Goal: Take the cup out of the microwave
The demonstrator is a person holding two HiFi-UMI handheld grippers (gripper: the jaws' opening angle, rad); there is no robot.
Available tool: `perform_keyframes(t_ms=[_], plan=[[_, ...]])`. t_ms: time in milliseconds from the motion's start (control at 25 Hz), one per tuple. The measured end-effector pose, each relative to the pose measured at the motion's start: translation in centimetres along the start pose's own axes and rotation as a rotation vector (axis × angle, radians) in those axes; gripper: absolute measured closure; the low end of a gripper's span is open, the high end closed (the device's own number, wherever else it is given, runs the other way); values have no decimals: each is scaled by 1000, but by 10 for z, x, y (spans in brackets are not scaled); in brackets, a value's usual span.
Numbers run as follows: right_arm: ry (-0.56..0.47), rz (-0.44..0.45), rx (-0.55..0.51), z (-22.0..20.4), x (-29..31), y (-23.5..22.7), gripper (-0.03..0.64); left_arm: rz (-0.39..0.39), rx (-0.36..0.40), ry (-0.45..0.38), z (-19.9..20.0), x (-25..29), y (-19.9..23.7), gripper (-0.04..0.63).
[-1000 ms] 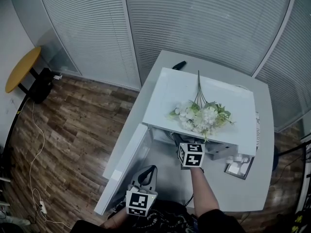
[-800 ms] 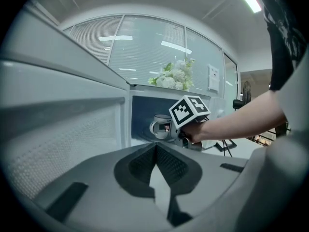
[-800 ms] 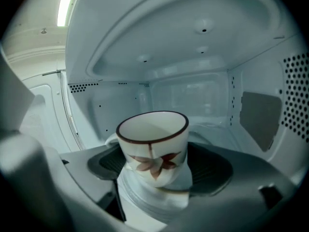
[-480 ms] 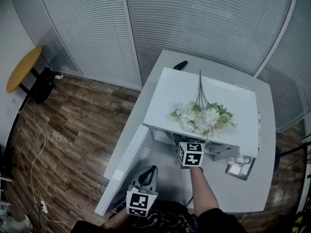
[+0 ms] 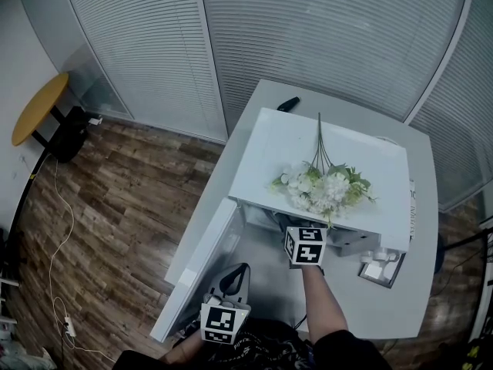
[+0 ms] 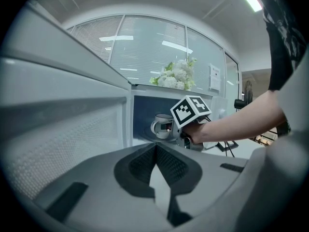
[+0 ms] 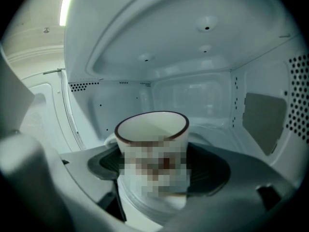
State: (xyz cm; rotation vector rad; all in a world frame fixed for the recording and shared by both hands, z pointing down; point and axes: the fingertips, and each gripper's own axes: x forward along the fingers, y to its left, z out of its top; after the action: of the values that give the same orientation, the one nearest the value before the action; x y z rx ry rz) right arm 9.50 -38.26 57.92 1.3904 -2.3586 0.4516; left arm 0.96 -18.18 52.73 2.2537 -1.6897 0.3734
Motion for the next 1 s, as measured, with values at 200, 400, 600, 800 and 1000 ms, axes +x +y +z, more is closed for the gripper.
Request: perform_keyframes(t_ms=[200,400,600,800,1000], plan=[[-14,9,-20,1,-3,3,239,10,-4,-3,1,-1,1,589],[-36,24,-27,1,-5,7,239,16,-7,-3,-1,-1,2,589],[-45,23,-4,0,-11,4,239,17,-8,-5,0,-1,1,589],[-42,18,9,-7,-20,0,239,7,-4,-9,1,0,-2,589],[-41,11,-1,-11,-31,-1,239,-3,0,-18,2,-2,-5,589]])
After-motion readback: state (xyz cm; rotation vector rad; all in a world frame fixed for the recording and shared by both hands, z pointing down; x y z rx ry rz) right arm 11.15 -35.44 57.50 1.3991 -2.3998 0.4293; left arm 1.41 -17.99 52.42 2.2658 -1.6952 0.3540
